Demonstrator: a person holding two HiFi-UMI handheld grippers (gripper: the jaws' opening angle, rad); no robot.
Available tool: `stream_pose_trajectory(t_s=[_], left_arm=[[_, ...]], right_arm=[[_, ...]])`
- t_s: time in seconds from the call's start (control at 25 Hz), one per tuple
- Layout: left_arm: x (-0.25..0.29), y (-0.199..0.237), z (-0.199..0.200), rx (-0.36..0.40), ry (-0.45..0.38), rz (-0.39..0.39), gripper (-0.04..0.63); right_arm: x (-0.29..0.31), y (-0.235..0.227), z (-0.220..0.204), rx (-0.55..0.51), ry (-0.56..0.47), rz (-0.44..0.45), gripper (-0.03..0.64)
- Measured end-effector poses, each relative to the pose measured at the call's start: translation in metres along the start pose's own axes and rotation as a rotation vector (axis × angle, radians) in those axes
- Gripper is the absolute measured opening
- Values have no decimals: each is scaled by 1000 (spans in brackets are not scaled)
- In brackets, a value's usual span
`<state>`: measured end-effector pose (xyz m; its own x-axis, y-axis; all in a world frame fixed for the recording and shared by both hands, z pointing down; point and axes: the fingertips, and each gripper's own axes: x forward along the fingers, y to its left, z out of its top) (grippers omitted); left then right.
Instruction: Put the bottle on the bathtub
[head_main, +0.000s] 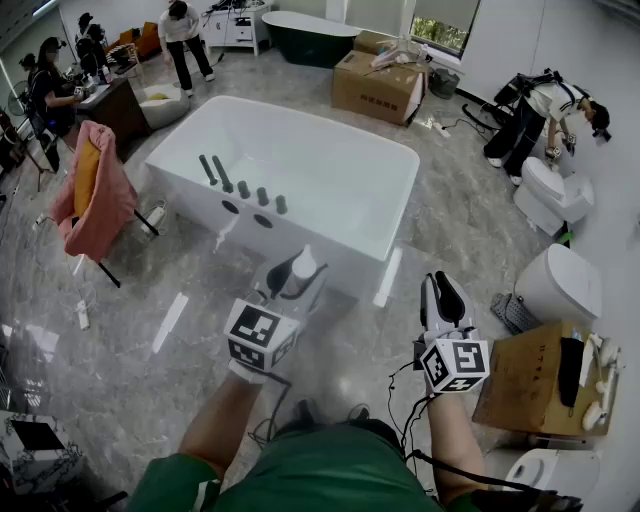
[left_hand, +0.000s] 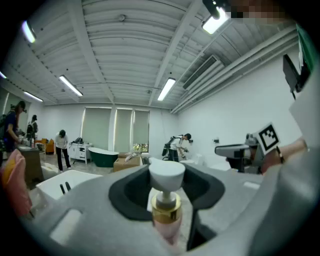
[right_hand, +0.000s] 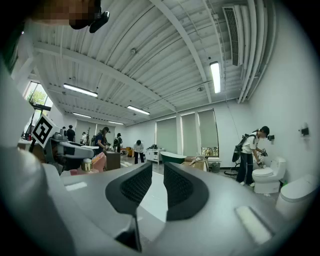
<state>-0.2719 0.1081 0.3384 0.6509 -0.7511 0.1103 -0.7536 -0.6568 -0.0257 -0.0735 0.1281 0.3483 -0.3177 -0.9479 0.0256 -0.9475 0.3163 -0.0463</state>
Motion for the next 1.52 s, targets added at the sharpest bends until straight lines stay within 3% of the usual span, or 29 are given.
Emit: stream_pose_trajectory(t_s=[0.32,0.76,1.12,1.52], left_arm=[[-14,-65,17,14,-12,58,166],[11,-132,26,-3,-14,119,166],[26,-170,35,4,-25,170,166],[51,-175,24,-20,-16,150,166]], right_arm=[[-68,-27,6,8,-16,32,75],[-118,-95,11,72,-67,55,74],[-145,-136,19,78,-81,66,74],[-143,-162,9,93,-70,39,74]])
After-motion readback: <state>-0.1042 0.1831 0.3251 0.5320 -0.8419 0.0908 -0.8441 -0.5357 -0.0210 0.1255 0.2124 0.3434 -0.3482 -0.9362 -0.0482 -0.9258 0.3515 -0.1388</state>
